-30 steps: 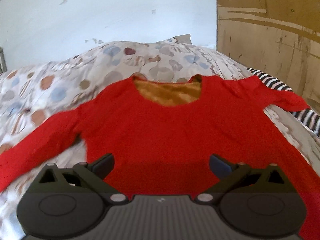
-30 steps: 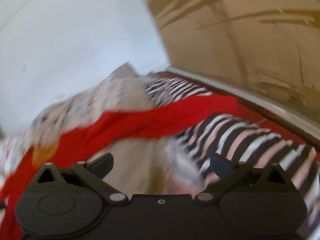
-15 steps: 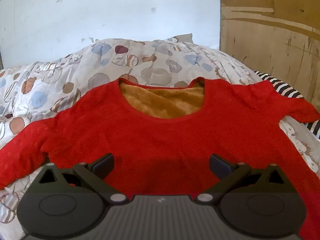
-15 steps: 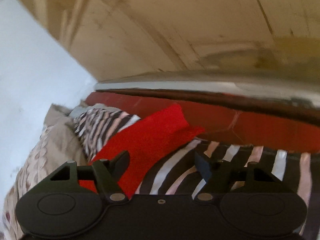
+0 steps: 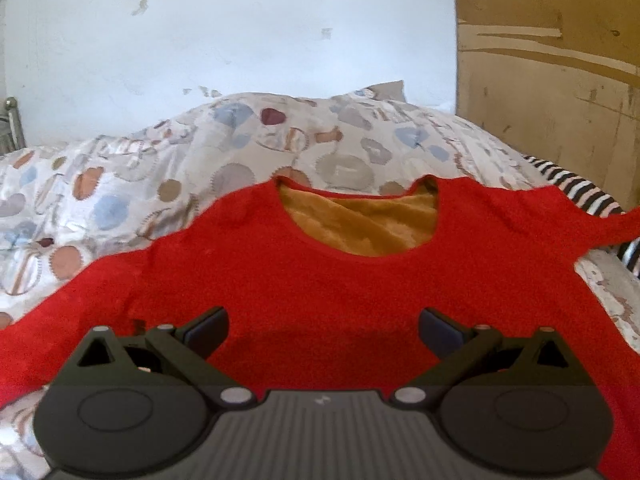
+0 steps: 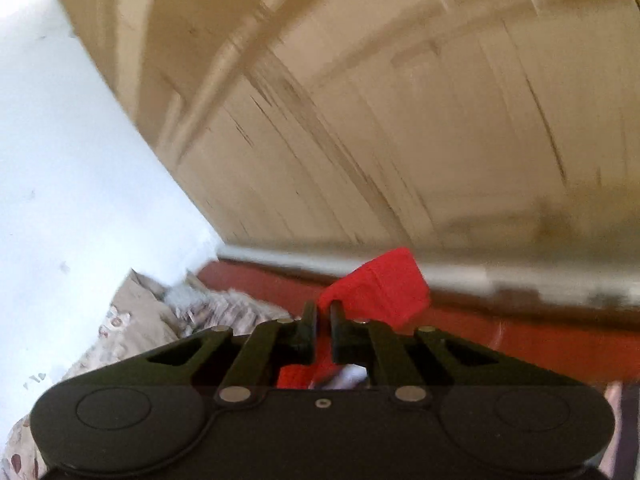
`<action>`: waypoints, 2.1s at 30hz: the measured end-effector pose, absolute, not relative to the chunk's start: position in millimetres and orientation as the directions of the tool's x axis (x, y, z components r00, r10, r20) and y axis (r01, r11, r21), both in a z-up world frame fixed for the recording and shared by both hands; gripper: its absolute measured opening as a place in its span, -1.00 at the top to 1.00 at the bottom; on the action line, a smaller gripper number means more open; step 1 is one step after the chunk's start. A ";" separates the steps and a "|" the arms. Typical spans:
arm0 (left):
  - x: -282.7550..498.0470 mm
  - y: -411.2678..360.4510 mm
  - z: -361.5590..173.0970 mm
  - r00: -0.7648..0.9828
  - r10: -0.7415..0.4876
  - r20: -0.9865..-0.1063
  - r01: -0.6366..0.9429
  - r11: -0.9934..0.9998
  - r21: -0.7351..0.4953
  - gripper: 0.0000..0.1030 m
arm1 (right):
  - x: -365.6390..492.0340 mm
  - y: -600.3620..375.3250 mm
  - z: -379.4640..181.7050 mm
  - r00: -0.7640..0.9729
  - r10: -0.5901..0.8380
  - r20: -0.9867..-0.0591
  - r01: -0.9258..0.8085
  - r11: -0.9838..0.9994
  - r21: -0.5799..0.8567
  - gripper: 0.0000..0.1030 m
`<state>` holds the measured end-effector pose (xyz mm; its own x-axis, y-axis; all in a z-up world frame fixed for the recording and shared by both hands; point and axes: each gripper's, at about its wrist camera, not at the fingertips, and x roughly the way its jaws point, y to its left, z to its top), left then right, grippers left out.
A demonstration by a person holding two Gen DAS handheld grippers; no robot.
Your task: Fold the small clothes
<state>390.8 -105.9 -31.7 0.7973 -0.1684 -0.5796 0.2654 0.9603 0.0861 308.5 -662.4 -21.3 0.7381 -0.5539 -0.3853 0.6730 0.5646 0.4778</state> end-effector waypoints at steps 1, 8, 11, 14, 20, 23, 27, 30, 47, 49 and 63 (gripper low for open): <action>390.6 -104.1 -30.5 0.800 -0.159 -0.578 0.257 0.962 0.091 -1.00 | 309.1 -656.7 -10.0 0.742 -0.559 -0.370 0.670 0.588 0.454 0.90; 388.9 -76.5 -14.4 0.806 -0.167 -0.567 0.224 0.974 0.031 -1.00 | 333.7 -562.2 70.0 0.865 -0.467 -0.185 0.498 0.847 0.187 0.91; 386.1 -57.0 -4.6 0.824 -0.160 -0.543 0.195 0.981 0.007 -1.00 | 345.9 -502.1 98.1 0.926 -0.349 -0.143 0.359 0.932 0.048 0.91; 386.2 -35.5 2.8 0.836 -0.151 -0.528 0.158 0.987 -0.032 -1.00 | 355.3 -434.3 113.8 0.962 -0.230 -0.144 0.216 0.970 -0.109 0.91; 386.4 14.8 9.4 0.844 -0.143 -0.517 0.088 0.988 -0.130 -1.00 | 361.2 -310.1 106.4 0.978 0.020 -0.209 -0.077 0.960 -0.269 0.91; 386.1 38.9 4.8 0.839 -0.142 -0.526 0.061 0.984 -0.169 -1.00 | 362.7 -257.7 86.8 0.944 0.126 -0.306 -0.214 0.937 -0.276 0.91; 383.9 66.7 -7.5 0.821 -0.121 -0.558 0.011 0.980 -0.196 -1.00 | 345.5 -193.2 31.5 0.845 0.224 -0.486 -0.394 0.875 -0.281 0.91; 380.0 79.2 -15.8 0.806 -0.127 -0.577 0.001 0.977 -0.214 -1.00 | 328.1 -163.5 -10.1 0.769 0.246 -0.590 -0.486 0.825 -0.290 0.91; 376.1 49.2 -45.0 0.649 -0.402 -0.645 0.163 0.902 -0.399 -1.00 | 252.4 -170.1 -53.7 0.744 0.277 -0.608 -0.581 0.719 -0.383 0.67; 380.8 44.2 -50.8 0.609 -0.433 -0.665 0.155 0.886 -0.436 -1.00 | 246.9 -183.2 -52.7 0.749 0.269 -0.606 -0.560 0.746 -0.360 0.49; 375.3 -3.2 -32.8 0.722 -0.203 -0.662 0.129 0.979 -0.159 0.83 | 244.3 -326.2 -40.3 0.827 -0.007 -0.563 -0.117 0.976 -0.183 -0.86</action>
<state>375.3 -3.2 -32.8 0.7219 -0.2025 -0.6617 0.1291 0.9788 -0.1588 244.3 -326.2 -40.3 0.8267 -0.0070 -0.5625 -0.1166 0.9761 -0.1834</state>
